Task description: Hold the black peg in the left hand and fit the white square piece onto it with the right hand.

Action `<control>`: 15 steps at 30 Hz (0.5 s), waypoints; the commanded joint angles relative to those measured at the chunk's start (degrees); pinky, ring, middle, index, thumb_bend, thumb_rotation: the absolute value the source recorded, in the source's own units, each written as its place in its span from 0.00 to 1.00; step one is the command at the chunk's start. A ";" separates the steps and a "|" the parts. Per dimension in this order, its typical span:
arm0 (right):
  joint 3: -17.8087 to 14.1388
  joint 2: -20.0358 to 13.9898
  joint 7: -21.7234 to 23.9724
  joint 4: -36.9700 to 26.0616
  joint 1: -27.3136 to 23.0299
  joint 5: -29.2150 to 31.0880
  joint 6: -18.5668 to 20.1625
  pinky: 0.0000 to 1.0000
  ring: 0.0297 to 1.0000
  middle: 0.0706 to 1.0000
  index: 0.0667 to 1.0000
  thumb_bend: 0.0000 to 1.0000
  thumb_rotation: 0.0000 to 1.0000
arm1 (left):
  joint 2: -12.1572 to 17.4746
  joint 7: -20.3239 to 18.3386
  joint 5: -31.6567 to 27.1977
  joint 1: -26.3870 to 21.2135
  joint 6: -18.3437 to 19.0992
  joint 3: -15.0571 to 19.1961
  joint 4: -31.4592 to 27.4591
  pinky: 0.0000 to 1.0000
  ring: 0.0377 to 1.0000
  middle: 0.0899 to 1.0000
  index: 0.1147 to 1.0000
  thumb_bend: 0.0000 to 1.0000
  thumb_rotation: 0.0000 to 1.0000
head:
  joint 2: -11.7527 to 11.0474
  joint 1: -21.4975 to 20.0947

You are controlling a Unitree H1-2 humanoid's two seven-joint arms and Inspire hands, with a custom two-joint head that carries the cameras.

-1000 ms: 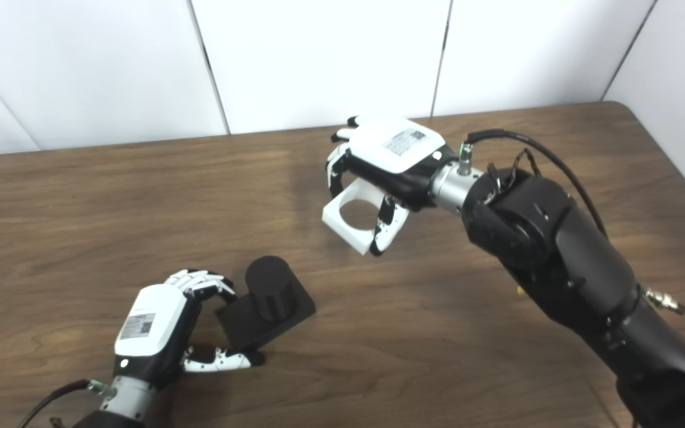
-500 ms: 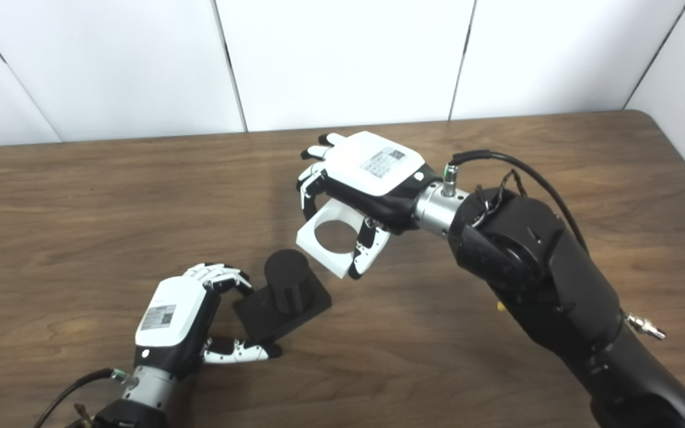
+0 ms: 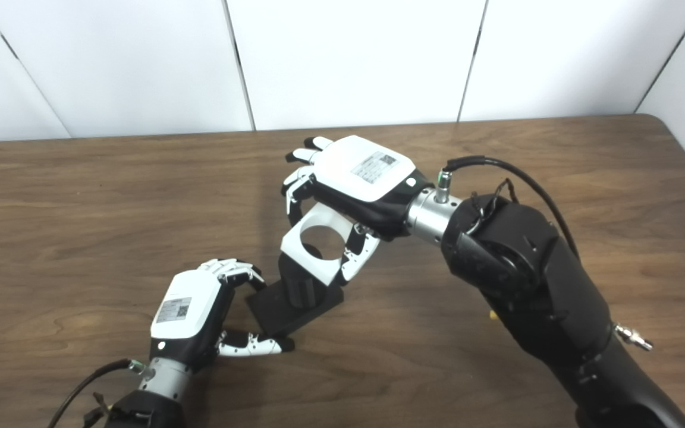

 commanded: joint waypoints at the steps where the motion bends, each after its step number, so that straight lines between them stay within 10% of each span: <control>1: -0.49 0.53 -0.24 -2.25 -1.75 -0.03 -0.52 1.00 0.96 0.79 0.45 0.52 0.13 | -0.24 -2.72 0.63 0.01 0.28 -1.46 1.75 0.85 0.79 0.70 0.42 0.52 0.05 | 0.08 0.11; 15: 1.51 2.46 0.11 -0.89 0.43 -1.36 -1.50 1.00 0.95 0.79 0.45 0.52 0.13 | -0.14 -2.43 0.70 -0.16 1.14 -2.13 1.37 0.85 0.79 0.70 0.42 0.52 0.05 | 0.17 0.35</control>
